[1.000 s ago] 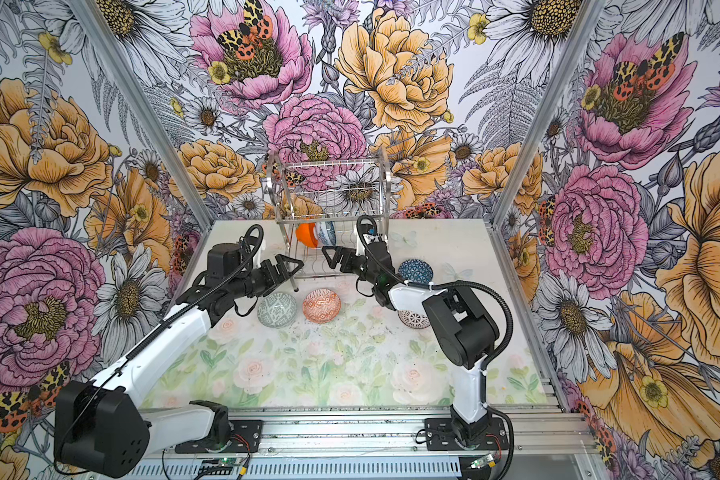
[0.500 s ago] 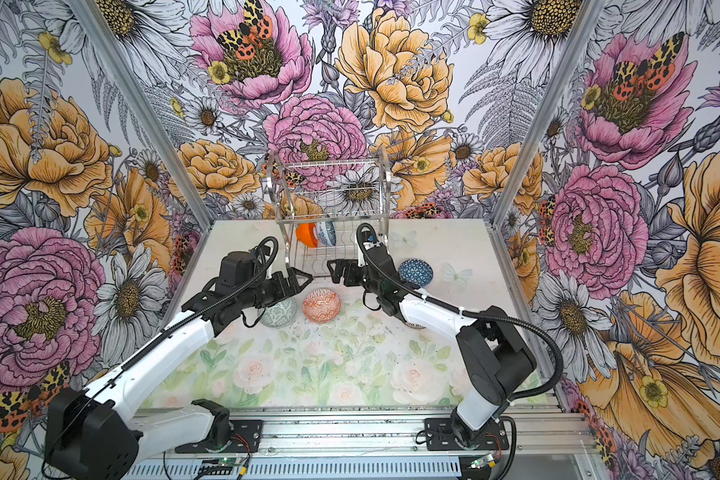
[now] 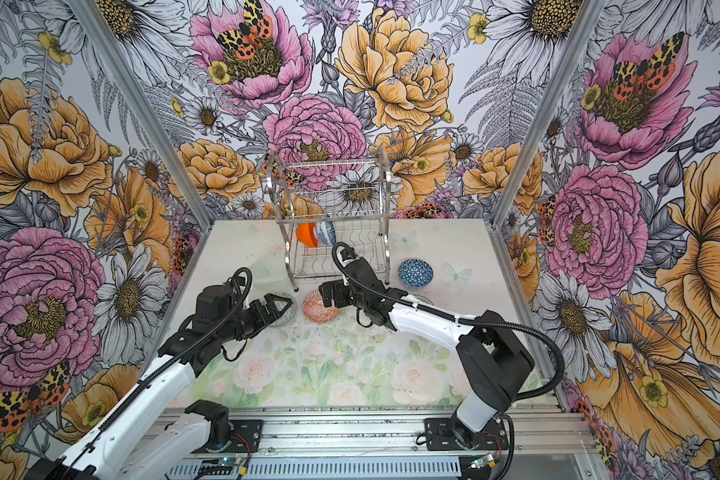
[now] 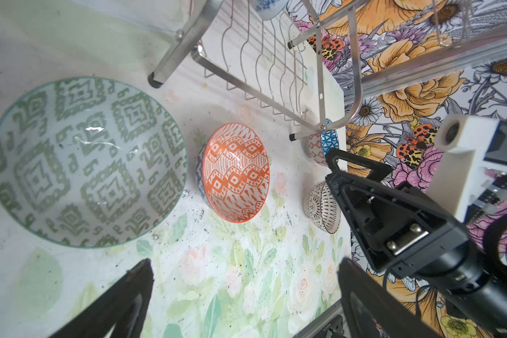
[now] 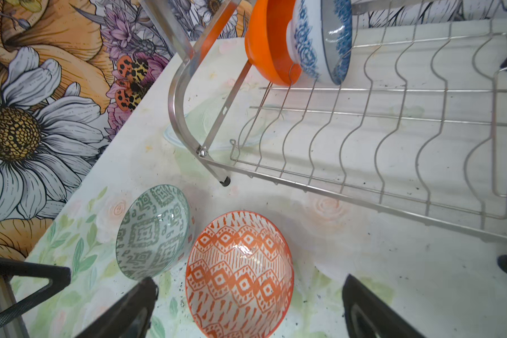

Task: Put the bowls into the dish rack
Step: 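Withdraw the right gripper from the rack toward the bowl row, then move the right gripper over the orange-patterned bowl rim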

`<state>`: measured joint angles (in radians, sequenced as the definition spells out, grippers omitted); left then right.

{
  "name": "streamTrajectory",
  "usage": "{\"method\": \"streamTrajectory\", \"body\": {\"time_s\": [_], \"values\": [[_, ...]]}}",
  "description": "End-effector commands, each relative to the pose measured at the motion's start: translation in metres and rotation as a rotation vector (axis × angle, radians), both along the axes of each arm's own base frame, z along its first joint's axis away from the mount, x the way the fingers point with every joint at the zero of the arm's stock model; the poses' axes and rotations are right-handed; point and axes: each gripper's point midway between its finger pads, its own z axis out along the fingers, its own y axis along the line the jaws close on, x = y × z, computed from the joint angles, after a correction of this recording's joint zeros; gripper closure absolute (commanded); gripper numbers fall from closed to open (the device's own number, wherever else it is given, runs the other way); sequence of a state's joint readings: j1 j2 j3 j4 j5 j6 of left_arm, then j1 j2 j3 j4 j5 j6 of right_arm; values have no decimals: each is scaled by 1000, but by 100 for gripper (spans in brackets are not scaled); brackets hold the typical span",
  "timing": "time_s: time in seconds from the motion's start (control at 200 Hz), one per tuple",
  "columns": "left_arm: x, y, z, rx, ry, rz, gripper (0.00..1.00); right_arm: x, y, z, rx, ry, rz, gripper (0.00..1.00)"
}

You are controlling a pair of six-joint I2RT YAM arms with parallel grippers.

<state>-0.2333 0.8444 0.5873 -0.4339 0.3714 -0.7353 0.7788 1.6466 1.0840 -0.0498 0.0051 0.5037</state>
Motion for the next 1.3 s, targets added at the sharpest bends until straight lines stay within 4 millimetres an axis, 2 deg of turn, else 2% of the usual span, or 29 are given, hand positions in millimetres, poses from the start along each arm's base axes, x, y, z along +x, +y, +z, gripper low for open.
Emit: {"method": "streamTrajectory", "body": {"time_s": [0.0,0.275,0.485,0.766,0.936,1.166,1.296], "values": [[-4,4,6,-45,-9,-1,1,-2,15,-2,-62,-24,4,1],[11,12,4,-81,7,2,1,-1,44,-27,-161,-26,29,1],[14,12,0,-107,15,-8,1,2,58,-39,-196,-35,41,11],[16,14,-2,-155,15,3,1,0,80,-54,-217,-14,69,18],[18,16,-1,-178,12,14,1,1,85,-67,-234,11,64,33],[18,19,0,-187,7,25,1,3,88,-74,-267,18,56,39],[18,19,0,-189,5,23,1,4,86,-77,-282,18,50,48]]}}
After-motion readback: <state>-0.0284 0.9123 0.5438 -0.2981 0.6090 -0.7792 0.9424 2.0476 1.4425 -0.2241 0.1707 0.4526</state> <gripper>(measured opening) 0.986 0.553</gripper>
